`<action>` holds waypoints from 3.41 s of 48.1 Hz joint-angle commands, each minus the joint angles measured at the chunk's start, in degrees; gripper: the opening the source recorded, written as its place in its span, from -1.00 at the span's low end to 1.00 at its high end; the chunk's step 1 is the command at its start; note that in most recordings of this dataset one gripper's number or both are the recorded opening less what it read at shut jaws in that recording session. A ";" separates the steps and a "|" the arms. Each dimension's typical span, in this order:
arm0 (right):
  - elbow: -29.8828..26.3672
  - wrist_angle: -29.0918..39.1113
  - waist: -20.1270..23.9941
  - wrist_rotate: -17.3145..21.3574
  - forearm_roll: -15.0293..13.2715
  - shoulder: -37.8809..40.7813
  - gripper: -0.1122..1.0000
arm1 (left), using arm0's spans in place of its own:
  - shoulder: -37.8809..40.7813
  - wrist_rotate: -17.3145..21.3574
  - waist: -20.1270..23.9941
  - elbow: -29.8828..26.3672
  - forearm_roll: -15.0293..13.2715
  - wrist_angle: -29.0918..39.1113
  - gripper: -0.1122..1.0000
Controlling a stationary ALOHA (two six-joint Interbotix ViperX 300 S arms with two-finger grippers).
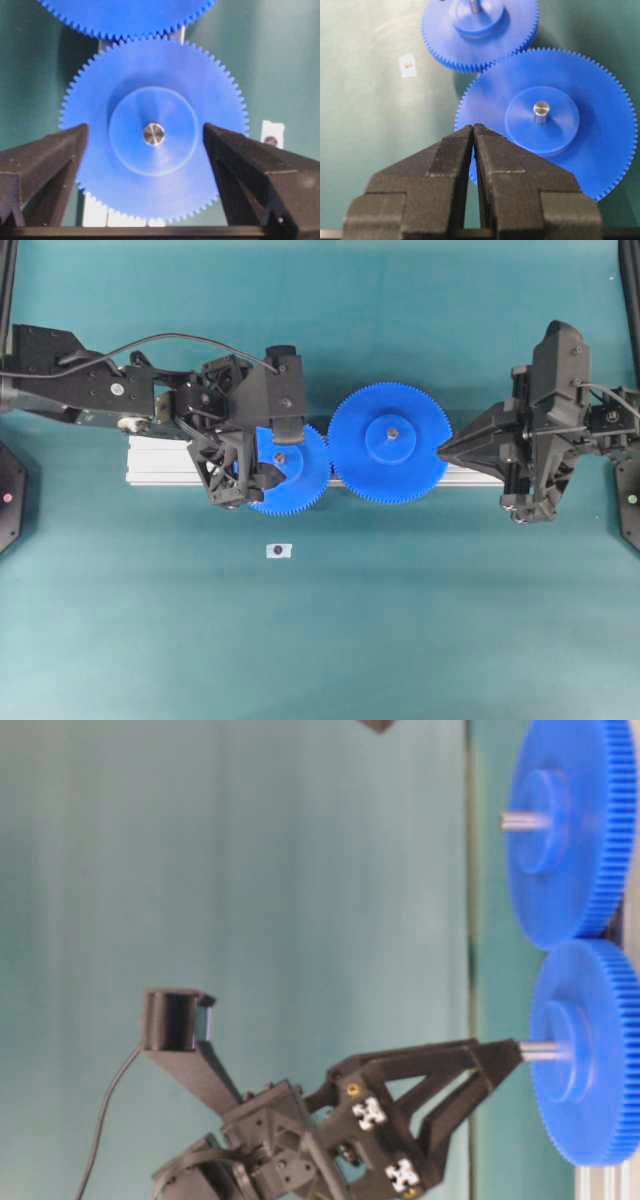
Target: Insert the small gear onto the shaft.
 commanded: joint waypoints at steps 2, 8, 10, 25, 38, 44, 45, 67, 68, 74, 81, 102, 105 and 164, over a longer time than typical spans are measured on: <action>-0.44 -0.44 -0.09 0.62 0.00 -0.53 -0.55 | -2.55 0.00 0.18 -2.29 0.09 0.70 0.85; -0.26 -0.44 -0.09 0.62 0.00 -0.70 -0.55 | -3.96 0.09 0.18 -2.90 0.09 1.41 0.85; -0.26 -0.44 -0.09 0.62 0.00 -0.70 -0.55 | -4.48 0.09 0.18 -2.64 0.09 1.58 0.85; -0.09 -0.44 -0.09 0.53 0.00 -1.41 -0.55 | -9.32 -0.09 0.09 0.00 0.09 1.76 0.85; 0.70 0.00 -0.09 0.53 -0.09 -4.22 -0.55 | -14.68 0.35 -0.44 3.69 0.09 1.41 0.84; 2.11 0.09 -0.09 0.53 -0.09 -6.42 -0.55 | -16.61 0.35 -0.44 5.01 0.09 0.26 0.84; 2.29 0.09 -0.09 0.53 -0.09 -6.94 -0.55 | -16.87 0.35 -0.44 5.19 0.09 0.09 0.84; 8.35 0.18 0.62 0.53 -0.18 -21.80 -0.55 | -21.27 0.35 -0.44 8.26 0.09 -0.53 0.68; 8.53 0.18 0.62 0.53 -0.18 -22.68 -0.55 | -21.45 0.35 -0.44 8.53 0.09 -0.53 0.65; 10.11 0.62 0.53 0.44 -0.62 -26.89 -0.55 | -22.85 0.35 -0.44 10.28 0.09 -0.62 0.42; 12.22 2.02 0.53 0.53 -0.62 -30.94 -0.55 | -25.40 0.26 -0.44 11.51 0.09 -0.62 0.25; 14.06 4.39 0.35 0.53 -0.70 -34.37 -0.55 | -37.88 0.44 -1.76 19.78 0.09 -5.45 -0.18; 14.24 4.39 0.35 0.53 -0.79 -34.63 -0.55 | -39.55 0.44 -2.20 21.18 0.18 -6.24 -0.28; 25.49 -2.72 -3.96 0.44 -2.02 -45.44 -0.55 | -66.27 -0.26 -4.22 40.08 0.09 -9.23 -0.67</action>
